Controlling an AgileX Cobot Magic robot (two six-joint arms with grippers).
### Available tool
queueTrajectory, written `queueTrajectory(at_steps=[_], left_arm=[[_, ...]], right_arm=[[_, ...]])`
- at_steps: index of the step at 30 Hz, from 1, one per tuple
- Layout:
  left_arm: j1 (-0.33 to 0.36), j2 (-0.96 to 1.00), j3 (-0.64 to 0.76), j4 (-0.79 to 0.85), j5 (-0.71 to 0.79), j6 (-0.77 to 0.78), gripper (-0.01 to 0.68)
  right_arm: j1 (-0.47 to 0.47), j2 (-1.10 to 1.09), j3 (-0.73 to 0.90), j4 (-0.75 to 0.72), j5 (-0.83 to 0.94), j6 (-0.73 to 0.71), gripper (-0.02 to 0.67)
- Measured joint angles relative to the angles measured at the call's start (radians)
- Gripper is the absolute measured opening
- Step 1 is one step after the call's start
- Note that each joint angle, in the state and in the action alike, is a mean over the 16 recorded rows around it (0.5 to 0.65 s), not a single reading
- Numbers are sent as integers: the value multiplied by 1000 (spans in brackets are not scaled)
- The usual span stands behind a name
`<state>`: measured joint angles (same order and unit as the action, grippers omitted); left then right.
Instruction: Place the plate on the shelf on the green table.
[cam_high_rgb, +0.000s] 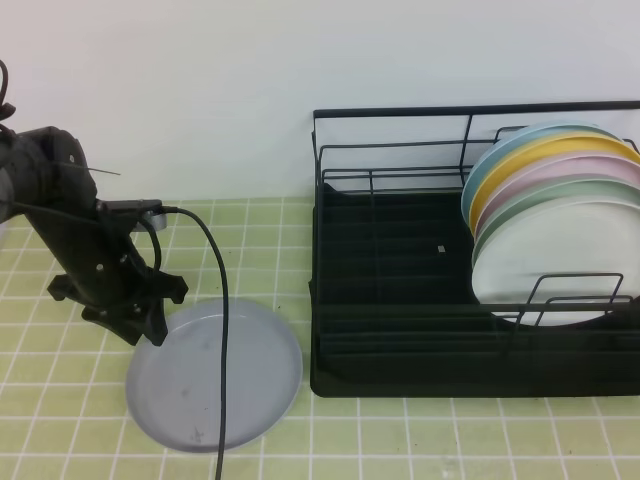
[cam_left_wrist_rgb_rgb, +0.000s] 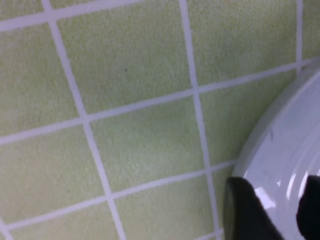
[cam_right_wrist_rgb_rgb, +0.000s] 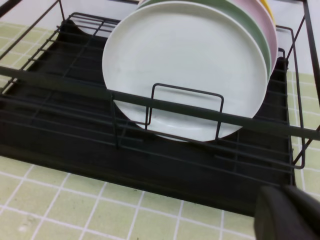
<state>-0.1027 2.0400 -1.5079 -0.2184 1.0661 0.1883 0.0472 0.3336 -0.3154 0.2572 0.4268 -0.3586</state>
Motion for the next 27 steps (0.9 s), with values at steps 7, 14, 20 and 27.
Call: queueTrajectory(at_steps=[7, 14, 20, 27], left_arm=[[0, 0, 0, 0, -9, 22, 209], [0, 0, 0, 0, -22, 41, 194], [0, 0, 0, -2, -31, 52, 231], [0, 0, 0, -10, -38, 67, 285]], right_arm=[[0, 0, 0, 0, 1, 0, -3], [0, 0, 0, 2, 2, 0, -3], [0, 0, 0, 3, 1, -2, -2], [0, 0, 0, 5, -1, -4, -2]])
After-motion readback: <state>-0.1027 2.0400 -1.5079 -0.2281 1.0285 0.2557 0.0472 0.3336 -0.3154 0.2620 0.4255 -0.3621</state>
